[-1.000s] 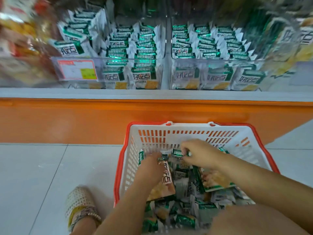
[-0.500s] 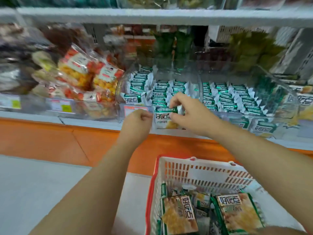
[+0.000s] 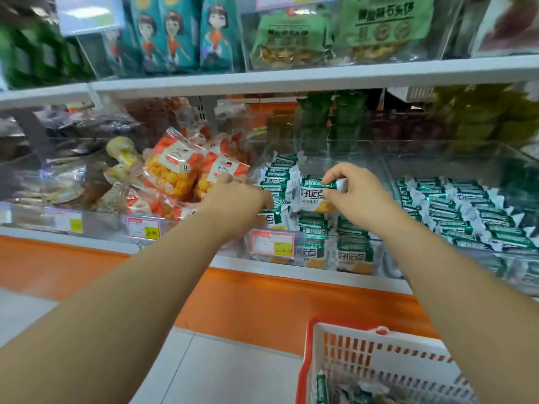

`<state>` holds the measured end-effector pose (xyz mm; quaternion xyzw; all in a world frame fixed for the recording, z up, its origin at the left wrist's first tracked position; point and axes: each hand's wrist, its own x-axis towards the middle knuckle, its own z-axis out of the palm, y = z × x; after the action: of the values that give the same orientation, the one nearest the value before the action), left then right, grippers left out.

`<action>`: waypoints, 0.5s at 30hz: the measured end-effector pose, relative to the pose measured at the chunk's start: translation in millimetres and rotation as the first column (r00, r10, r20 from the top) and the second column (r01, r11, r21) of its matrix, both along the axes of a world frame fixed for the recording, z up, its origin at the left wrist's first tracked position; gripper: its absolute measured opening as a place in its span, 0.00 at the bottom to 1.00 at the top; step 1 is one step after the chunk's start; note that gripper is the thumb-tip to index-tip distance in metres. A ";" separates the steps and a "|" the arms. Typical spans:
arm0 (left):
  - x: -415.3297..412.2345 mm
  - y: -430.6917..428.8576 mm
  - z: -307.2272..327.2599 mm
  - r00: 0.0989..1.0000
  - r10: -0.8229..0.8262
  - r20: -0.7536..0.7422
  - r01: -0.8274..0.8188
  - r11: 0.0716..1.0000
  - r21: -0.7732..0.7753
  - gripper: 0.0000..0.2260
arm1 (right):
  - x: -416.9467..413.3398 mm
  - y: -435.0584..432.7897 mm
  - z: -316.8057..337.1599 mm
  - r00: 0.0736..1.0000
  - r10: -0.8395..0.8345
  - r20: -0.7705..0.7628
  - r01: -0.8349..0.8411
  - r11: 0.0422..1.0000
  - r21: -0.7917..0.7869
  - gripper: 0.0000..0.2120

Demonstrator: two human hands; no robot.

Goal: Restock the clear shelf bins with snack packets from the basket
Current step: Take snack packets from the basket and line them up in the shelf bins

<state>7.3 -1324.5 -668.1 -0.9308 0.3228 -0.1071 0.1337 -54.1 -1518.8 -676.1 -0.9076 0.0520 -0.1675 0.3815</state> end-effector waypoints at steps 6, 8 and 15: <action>15.6 -13.6 2.8 0.999 -0.008 -0.032 0.013 0.988 0.157 0.20 | -0.4 -5.0 6.2 0.975 0.158 -0.159 -0.166 0.985 -0.041 0.04; 18.6 -15.3 1.7 0.999 -0.010 -0.037 0.016 0.982 0.187 0.21 | 0.1 -0.7 3.8 0.966 0.195 -0.170 -0.206 0.977 -0.050 0.04; 25.3 -17.9 4.5 0.992 -0.122 -0.010 0.122 0.968 0.220 0.23 | 5.5 7.5 -2.5 0.963 0.221 -0.155 -0.231 0.972 -0.048 0.05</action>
<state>32.6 -1342.5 -663.6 -0.8885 0.3890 -0.0805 0.2296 -48.6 -1511.3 -678.5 -0.9296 -0.0293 -0.0564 0.3631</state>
